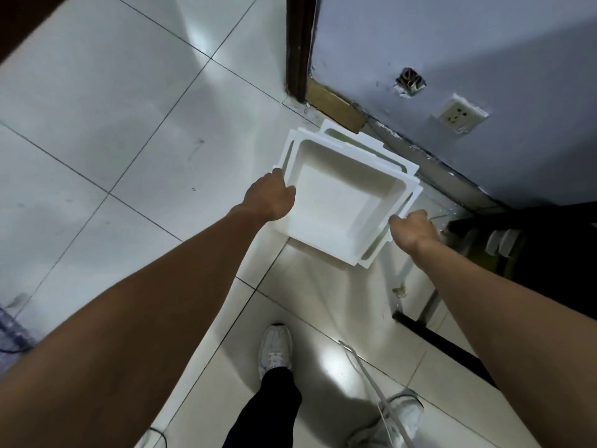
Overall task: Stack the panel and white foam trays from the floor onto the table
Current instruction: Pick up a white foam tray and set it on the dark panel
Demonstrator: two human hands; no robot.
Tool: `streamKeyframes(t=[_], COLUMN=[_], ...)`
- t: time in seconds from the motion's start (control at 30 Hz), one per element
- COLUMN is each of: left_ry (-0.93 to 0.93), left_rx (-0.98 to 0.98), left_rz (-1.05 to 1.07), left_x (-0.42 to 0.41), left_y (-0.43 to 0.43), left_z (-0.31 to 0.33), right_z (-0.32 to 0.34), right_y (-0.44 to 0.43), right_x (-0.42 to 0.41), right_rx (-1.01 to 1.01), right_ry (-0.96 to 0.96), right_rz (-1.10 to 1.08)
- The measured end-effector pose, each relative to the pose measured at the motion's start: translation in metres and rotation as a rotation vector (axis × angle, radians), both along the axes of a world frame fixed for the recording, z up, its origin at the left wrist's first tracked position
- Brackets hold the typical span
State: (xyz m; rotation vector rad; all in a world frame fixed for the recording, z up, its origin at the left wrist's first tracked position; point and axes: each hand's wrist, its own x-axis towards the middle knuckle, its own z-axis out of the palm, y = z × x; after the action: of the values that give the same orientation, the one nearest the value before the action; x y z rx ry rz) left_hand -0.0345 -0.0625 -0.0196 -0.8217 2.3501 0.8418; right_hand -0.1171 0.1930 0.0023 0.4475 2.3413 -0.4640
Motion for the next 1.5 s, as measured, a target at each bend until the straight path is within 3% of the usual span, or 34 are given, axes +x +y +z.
streamKeyframes(t=[0.2,0.43,0.67,0.9,1.23,1.5], left_ry=[-0.002,0.058,0.024,0.067,0.162,0.291], left_rx=[0.009,-0.069,-0.029,-0.028,-0.115,-0.238], left_rz=[-0.006,-0.131,0.008,-0.037,-0.013,-0.088], left_x=[-0.023,-0.039,-0.049,-0.042,-0.036,-0.036], left_y=[-0.010,-0.010,-0.006,0.002,0.002,0.009], left_z=[-0.020,-0.036,-0.041,-0.026,0.058,0.172], right_z=[-0.028,-0.046,-0.056,-0.048,0.040,0.153], right_y=[-0.010,-0.013,-0.018,-0.007,-0.010,-0.013], right_x=[-0.011,-0.017,-0.024,-0.016,-0.022,-0.035], right_rx=[-0.157,-0.146,-0.098,-0.029,0.055,0.031], right_ry=[-0.022,0.020,0.068,0.101,0.337,0.410], right_rz=[-0.137,-0.216,-0.204,-0.131,0.062,0.025])
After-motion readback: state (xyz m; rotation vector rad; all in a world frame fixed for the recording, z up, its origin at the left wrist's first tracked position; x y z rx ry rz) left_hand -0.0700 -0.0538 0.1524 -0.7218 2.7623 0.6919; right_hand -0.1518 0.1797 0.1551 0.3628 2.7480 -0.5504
